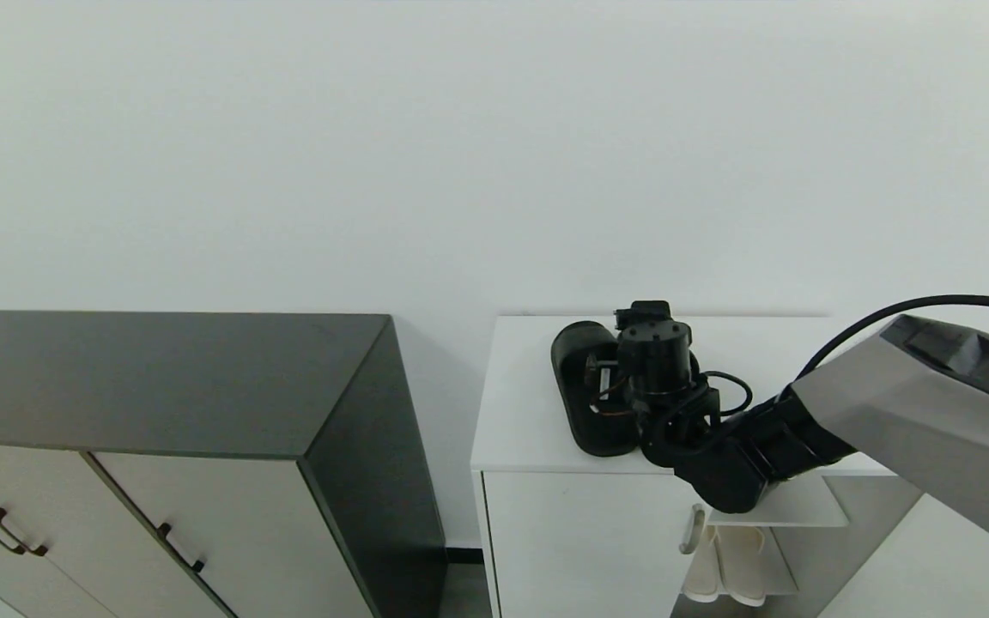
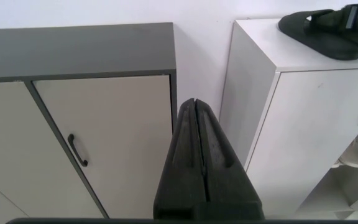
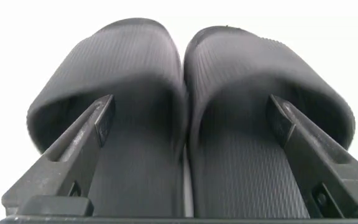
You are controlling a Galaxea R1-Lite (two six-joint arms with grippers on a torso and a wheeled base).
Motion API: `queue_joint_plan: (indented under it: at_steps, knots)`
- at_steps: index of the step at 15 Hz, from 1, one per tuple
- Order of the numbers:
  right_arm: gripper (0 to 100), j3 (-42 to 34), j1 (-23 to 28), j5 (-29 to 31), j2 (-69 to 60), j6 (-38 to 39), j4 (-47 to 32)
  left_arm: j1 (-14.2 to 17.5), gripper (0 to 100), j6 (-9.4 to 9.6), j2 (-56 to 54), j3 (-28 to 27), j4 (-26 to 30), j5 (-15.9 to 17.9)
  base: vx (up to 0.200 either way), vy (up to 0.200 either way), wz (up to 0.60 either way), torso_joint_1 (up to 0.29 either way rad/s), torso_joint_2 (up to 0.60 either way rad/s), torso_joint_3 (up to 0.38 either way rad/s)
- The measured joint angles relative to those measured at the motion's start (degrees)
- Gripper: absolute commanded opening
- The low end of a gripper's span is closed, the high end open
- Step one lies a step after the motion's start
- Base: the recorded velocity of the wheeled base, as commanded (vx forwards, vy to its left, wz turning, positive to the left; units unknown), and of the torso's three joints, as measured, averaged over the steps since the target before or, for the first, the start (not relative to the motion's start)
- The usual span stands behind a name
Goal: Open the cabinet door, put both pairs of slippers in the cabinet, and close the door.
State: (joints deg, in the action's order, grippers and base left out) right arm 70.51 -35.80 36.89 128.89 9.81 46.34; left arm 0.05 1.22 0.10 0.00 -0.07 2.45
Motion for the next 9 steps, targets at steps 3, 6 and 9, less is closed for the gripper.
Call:
queue_joint_plan:
  at_steps: [3,6,9]
  knots:
    - [100,2.7,0.8,-1.2,2.2,-0.2,-0.2,0.0,0,0.01,0.0,0.0,0.0,0.0,0.000,0.000,0.00,0.000,0.00,0.000]
    - [0,3.3,1.4,-1.4,3.3,-0.2,-0.1,0.0,0,-0.05,0.0,0.0,0.0,0.0,0.000,0.000,0.00,0.000,0.00,0.000]
    - [0,3.5,1.5,-1.3,3.8,-0.2,0.1,0.0,0,-0.18,0.0,0.0,0.0,0.0,0.000,0.000,0.00,0.000,0.00,0.000]
